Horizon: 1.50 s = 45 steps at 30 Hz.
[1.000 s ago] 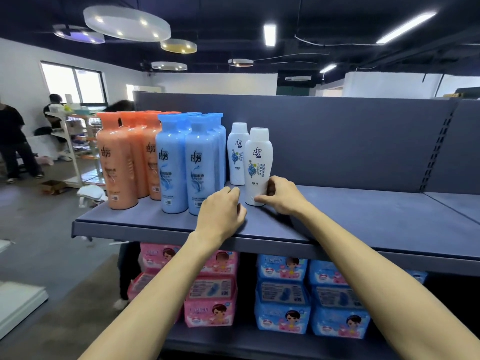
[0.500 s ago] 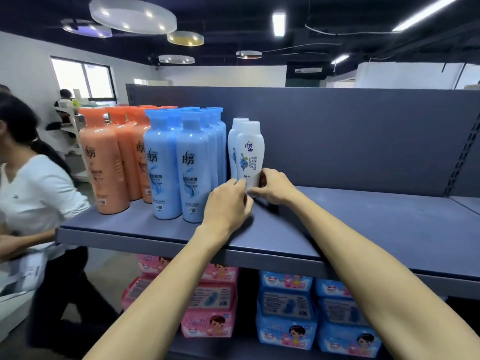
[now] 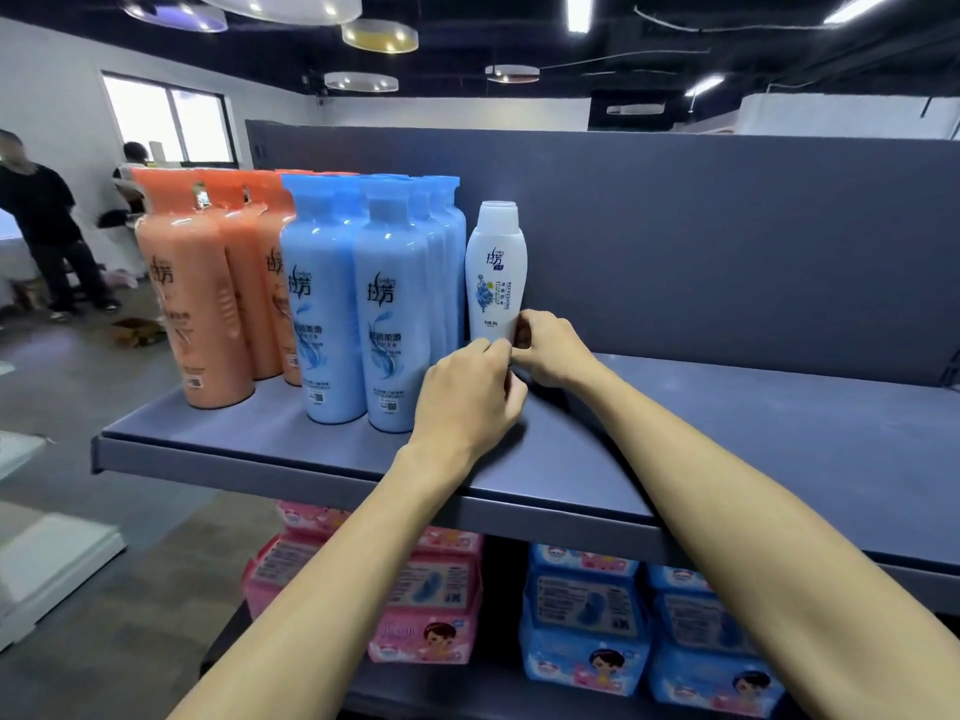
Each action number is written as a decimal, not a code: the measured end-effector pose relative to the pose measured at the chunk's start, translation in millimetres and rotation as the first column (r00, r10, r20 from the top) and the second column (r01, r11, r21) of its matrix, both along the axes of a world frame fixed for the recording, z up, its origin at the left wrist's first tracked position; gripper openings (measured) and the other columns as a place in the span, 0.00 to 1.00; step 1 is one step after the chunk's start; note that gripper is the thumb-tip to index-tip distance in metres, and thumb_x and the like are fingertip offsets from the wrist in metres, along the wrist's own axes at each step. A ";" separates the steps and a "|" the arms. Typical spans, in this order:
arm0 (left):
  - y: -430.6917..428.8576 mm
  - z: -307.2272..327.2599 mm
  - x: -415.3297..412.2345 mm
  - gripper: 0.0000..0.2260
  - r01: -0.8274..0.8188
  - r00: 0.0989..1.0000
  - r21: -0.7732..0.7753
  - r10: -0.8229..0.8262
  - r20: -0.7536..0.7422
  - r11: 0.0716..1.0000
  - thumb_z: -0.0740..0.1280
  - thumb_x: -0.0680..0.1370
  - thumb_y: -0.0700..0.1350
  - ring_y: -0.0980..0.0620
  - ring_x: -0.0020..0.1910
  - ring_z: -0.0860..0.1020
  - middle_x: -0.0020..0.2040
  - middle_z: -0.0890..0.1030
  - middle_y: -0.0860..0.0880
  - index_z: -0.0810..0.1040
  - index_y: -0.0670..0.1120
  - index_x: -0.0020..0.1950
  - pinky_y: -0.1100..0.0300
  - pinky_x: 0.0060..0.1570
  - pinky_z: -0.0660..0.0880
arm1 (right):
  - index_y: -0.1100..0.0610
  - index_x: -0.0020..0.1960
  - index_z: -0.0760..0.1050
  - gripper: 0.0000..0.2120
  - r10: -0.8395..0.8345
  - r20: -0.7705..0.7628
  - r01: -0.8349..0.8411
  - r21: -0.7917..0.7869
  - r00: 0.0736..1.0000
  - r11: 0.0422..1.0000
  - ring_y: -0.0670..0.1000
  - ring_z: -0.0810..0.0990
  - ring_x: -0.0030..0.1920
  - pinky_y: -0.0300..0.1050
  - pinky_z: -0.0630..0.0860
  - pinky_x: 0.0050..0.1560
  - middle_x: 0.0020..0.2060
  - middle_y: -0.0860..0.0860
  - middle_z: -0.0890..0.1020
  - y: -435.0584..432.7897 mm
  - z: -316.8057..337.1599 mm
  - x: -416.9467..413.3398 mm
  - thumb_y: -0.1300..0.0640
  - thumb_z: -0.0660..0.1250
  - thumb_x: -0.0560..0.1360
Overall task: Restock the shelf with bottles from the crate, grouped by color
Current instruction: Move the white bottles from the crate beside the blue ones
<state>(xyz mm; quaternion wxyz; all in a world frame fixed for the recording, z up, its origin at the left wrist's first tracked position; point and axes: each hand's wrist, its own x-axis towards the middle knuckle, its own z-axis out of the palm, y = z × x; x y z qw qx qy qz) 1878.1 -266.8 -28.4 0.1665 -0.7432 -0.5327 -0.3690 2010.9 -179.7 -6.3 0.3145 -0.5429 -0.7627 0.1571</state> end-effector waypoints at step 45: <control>-30.7 91.2 31.5 0.06 0.089 0.911 0.047 -0.063 -0.408 0.995 0.62 0.77 0.46 0.45 0.38 0.75 0.41 0.77 0.49 0.71 0.45 0.42 0.56 0.33 0.63 | 0.57 0.55 0.72 0.21 -0.219 0.361 0.151 0.209 0.906 0.966 0.58 0.76 0.48 0.49 0.75 0.44 0.50 0.55 0.78 -150.7 42.6 59.3 0.46 0.74 0.71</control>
